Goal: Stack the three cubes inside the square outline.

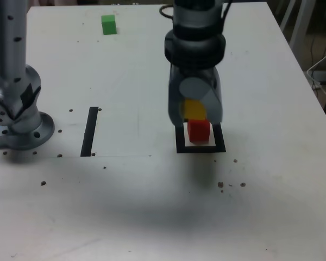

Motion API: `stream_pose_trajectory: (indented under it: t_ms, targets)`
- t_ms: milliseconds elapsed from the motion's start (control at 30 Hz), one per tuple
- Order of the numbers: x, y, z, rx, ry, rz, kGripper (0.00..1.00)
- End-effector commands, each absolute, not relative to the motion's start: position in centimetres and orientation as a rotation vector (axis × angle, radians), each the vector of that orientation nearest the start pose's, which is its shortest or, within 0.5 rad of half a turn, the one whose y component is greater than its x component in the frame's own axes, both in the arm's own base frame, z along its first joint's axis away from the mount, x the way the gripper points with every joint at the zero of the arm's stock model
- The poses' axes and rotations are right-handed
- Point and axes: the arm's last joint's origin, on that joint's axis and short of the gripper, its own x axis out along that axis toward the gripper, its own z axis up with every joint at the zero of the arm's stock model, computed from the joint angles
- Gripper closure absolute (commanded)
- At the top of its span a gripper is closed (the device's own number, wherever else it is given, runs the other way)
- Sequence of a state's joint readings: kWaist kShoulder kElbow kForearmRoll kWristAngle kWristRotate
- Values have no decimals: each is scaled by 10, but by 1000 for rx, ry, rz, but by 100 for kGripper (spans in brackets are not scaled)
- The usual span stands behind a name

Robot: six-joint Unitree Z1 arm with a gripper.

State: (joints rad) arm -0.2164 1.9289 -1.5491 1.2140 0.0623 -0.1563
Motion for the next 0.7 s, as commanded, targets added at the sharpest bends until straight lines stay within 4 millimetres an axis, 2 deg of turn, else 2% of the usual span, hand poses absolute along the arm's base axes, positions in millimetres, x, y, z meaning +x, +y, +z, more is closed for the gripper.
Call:
stream_pose_trajectory:
  t_ms: [0, 267, 667]
  targets:
    - [342, -71, 278, 101, 1585, 18, 75]
    - [354, -70, 264, 119, 1598, 66, 75]
    - [353, -64, 263, 124, 1602, 122, 75]
